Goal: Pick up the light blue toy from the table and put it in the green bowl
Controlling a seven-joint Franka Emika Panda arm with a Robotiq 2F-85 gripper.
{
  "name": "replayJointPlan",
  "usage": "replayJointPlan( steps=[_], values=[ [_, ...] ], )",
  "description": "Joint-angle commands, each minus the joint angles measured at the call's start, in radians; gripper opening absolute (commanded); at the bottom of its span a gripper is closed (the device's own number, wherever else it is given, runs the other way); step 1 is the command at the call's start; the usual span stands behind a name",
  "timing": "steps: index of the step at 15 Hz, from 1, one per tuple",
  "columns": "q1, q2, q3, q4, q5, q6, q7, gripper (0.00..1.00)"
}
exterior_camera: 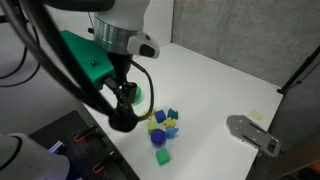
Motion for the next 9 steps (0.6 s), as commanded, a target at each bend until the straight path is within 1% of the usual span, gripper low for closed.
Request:
replayJointPlan(
  steps=[1, 4, 9],
  values=[
    [-0.004, 0.047, 0.041, 0.022, 0.011, 0.052, 0.04, 1.0],
    [0.002, 0.099, 0.075, 0.038, 0.013, 0.117, 0.082, 1.0],
    [0.009, 0.224, 0.125, 0.069, 0.011, 0.275, 0.155, 1.0]
  ],
)
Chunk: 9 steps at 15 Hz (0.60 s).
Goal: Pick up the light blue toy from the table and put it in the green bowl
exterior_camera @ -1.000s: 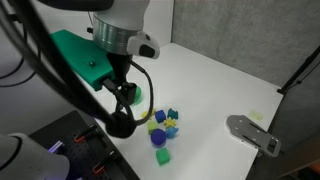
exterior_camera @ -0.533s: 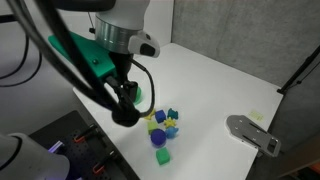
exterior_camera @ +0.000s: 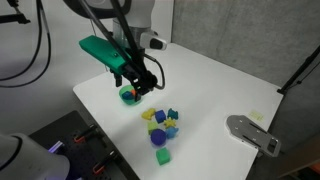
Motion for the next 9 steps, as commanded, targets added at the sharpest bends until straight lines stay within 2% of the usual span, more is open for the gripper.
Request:
replayJointPlan(
  steps=[1, 9],
  values=[
    [-0.003, 0.129, 0.025, 0.068, 0.01, 0.093, 0.066, 1.0],
    [-0.038, 0.452, 0.021, 0.19, 0.019, 0.372, 0.151, 1.0]
  ],
)
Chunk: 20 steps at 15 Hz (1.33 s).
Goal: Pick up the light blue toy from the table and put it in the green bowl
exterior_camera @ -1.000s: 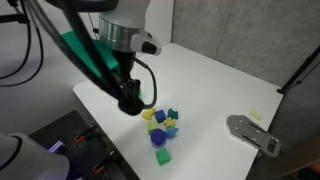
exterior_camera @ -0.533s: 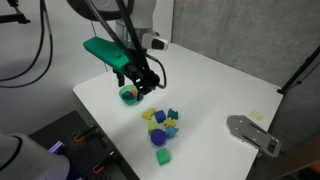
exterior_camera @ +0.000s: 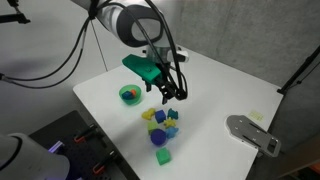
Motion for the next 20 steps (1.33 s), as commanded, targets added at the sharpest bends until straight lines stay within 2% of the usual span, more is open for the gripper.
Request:
replayJointPlan(
  steps=[1, 3, 10, 14, 20],
  values=[
    [-0.026, 0.166, 0.0, 0.092, 0.014, 0.09, 0.039, 1.0],
    [-0.039, 0.237, 0.0, 0.114, 0.026, 0.156, 0.036, 1.0],
    [-0.085, 0.454, 0.029, 0.18, 0.171, 0.332, 0.02, 1.0],
    [-0.098, 0.566, 0.045, 0.224, 0.217, 0.393, 0.051, 1.0],
    [-0.103, 0.717, 0.039, 0.289, 0.214, 0.432, 0.124, 1.0]
  ],
)
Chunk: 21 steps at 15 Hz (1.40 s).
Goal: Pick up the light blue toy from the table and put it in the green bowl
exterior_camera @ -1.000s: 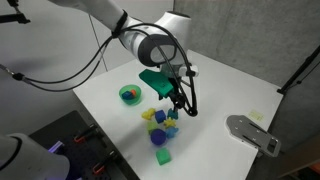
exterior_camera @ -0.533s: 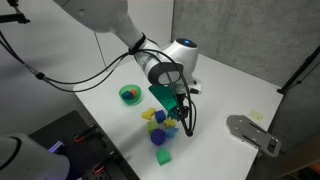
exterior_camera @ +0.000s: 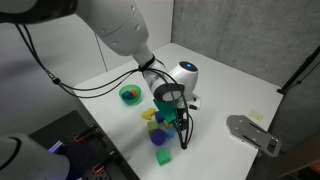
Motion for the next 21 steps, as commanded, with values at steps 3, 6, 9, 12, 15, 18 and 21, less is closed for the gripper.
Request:
replayJointPlan(
  steps=[3, 6, 9, 12, 15, 18, 21],
  values=[
    [-0.02, 0.114, 0.018, 0.078, 0.004, 0.001, 0.062, 1.0],
    [-0.014, 0.143, 0.015, 0.09, -0.001, -0.002, 0.081, 1.0],
    [-0.012, 0.15, 0.014, 0.085, -0.002, 0.007, 0.089, 0.66],
    [-0.005, 0.132, 0.01, 0.072, -0.008, 0.011, 0.091, 0.4],
    [-0.003, 0.097, 0.012, 0.058, -0.009, 0.003, 0.085, 0.19],
    [0.005, 0.045, 0.016, 0.041, -0.01, -0.011, 0.084, 0.1],
    [0.039, -0.034, 0.023, 0.015, -0.023, -0.019, 0.095, 0.07]
  ],
)
